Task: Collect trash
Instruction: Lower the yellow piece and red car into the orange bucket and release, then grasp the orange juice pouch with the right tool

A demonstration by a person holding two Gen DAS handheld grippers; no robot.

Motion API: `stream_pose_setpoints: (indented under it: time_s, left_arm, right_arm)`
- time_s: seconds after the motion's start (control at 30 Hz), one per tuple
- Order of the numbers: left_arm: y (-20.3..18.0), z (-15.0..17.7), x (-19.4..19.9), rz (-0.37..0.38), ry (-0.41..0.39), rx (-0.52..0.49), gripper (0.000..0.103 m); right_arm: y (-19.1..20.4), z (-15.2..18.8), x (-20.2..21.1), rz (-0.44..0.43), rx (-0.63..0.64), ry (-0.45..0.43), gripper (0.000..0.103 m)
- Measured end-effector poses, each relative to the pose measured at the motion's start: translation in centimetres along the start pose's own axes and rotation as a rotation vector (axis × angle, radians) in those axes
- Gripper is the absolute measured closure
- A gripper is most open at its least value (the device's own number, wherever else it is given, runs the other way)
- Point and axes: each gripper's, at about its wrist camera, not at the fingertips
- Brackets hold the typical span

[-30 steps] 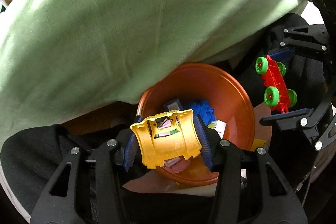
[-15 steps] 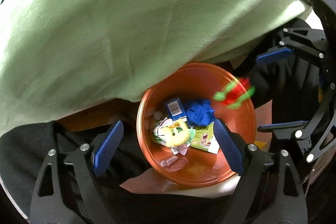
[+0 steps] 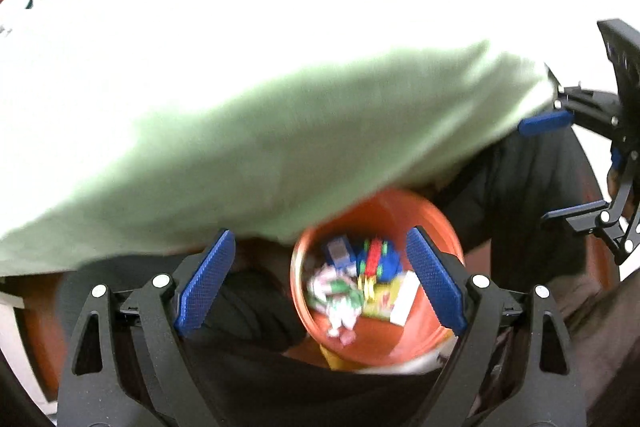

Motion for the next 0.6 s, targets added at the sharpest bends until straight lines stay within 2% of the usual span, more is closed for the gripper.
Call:
stream_pose_setpoints:
  time_s: [0.13,0.23,0.33,0.47,0.6]
  left_arm:
    - [1.3,-3.2,3.0,0.023,-0.124,0.062,0.013]
    - [1.8,-6.2,4.1,-0.024,-0.228,0.084,0.013]
    - [1.8,-8.4,4.8,-0.035,-0.317,0.107,0.011]
    - [2.0,-12.9,3.6,-0.050,-0.405,0.130,0.010]
    - [2.2,-16.5,0.6,-0.070,-0.432,0.177,0.010]
  right_arm:
    - [-2.2,-2.4,3.1,0.051,-0.034,-0.104,0.009]
    - [-3.8,-4.3,4.0,0.107,-0.054,-0.149,0.008]
    - [-5.5,-6.3,4.5,0.148,-0.085,-0.192,0.008]
    - [-9.2,-9.4,4.6,0.186,-0.153,-0.265,0.006]
    - [-15.4,-13.6,3.2,0.172,-0.307,-0.318,0.006]
Point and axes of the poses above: each gripper's, at about its wrist camera, not at the fingertips, and x roughly against the way its jaws point, y to its left, z to its underside, and after that the axes turned 13 degrees about x, right-handed
